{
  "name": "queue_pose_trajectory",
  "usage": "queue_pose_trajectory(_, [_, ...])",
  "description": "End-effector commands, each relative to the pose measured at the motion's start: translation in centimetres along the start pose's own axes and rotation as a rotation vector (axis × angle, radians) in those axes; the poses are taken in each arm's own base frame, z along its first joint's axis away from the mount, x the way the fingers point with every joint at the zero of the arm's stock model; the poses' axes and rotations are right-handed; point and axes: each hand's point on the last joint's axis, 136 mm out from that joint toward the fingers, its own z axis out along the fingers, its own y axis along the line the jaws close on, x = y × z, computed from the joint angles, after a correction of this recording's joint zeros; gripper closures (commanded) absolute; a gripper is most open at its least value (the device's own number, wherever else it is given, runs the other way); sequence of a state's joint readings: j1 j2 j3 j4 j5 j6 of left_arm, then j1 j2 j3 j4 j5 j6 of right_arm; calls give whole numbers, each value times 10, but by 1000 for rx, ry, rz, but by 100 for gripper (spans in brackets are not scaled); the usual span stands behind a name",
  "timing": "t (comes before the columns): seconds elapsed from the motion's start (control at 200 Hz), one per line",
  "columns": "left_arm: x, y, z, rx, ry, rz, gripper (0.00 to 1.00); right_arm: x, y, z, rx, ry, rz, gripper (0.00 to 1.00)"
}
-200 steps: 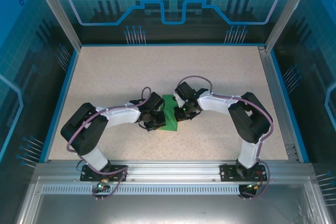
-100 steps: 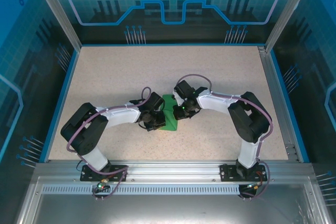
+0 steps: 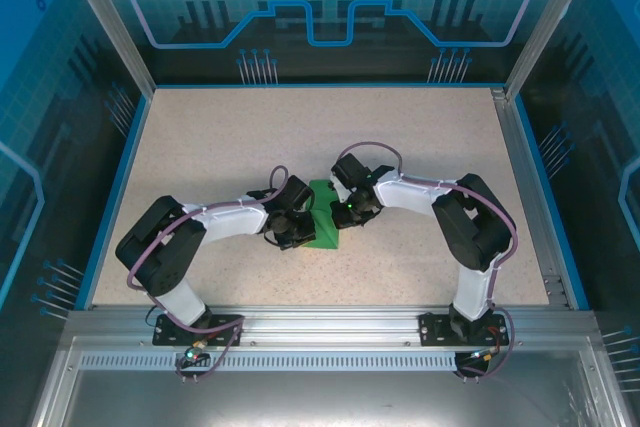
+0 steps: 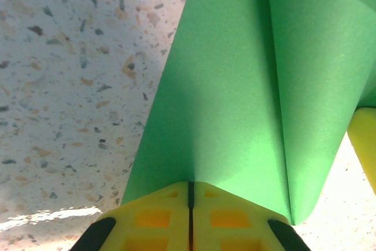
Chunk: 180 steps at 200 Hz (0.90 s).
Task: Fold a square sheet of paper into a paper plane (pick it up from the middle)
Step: Fold the triangle a second time at the center of the table.
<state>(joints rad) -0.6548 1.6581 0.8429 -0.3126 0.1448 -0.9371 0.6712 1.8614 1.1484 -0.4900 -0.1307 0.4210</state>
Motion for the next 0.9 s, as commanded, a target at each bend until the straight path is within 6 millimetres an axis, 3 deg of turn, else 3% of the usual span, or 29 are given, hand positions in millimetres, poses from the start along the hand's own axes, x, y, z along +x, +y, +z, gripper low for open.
queue_pose_trajectory(0.0, [6, 15, 6, -78, 19, 9, 90, -3, -7, -1, 15, 10, 22, 93])
queue_pose_trajectory(0.895, [7, 12, 5, -67, 14, 10, 90, 9, -18, 11, 48, 44, 106, 93])
